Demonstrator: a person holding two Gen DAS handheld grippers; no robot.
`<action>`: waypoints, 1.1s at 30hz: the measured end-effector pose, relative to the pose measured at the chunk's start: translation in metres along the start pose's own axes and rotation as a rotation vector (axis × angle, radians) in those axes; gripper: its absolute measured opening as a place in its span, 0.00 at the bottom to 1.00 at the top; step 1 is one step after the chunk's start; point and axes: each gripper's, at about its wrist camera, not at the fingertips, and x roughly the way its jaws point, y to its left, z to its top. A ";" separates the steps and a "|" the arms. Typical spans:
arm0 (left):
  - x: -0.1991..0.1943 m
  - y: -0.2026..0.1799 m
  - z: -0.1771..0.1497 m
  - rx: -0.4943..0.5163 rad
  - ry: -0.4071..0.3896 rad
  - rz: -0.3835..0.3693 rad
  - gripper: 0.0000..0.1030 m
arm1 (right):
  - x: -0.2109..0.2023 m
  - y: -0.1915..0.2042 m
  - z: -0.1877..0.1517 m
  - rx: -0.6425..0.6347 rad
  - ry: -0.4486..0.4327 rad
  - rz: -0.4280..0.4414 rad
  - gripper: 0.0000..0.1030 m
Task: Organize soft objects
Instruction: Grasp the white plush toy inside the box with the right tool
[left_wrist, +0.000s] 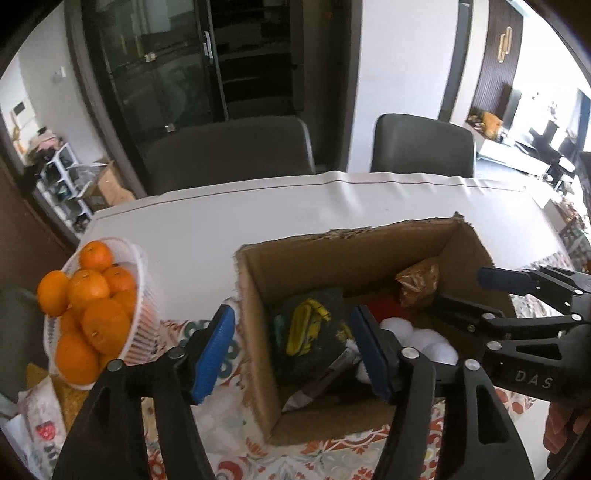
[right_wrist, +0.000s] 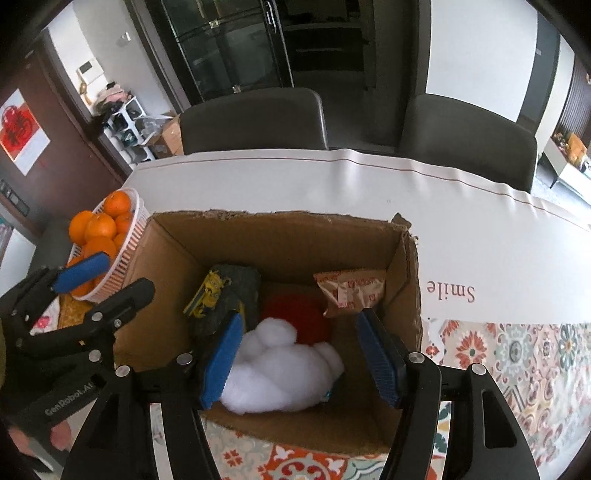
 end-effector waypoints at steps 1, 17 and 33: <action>-0.003 0.001 -0.001 0.001 -0.004 0.010 0.65 | -0.001 0.001 -0.001 -0.007 0.001 -0.005 0.63; -0.026 0.011 -0.027 -0.035 0.009 0.047 0.71 | -0.007 0.025 -0.024 -0.064 0.077 0.009 0.63; -0.011 0.019 -0.035 -0.054 0.052 0.052 0.71 | 0.026 0.022 -0.025 -0.044 0.159 -0.011 0.29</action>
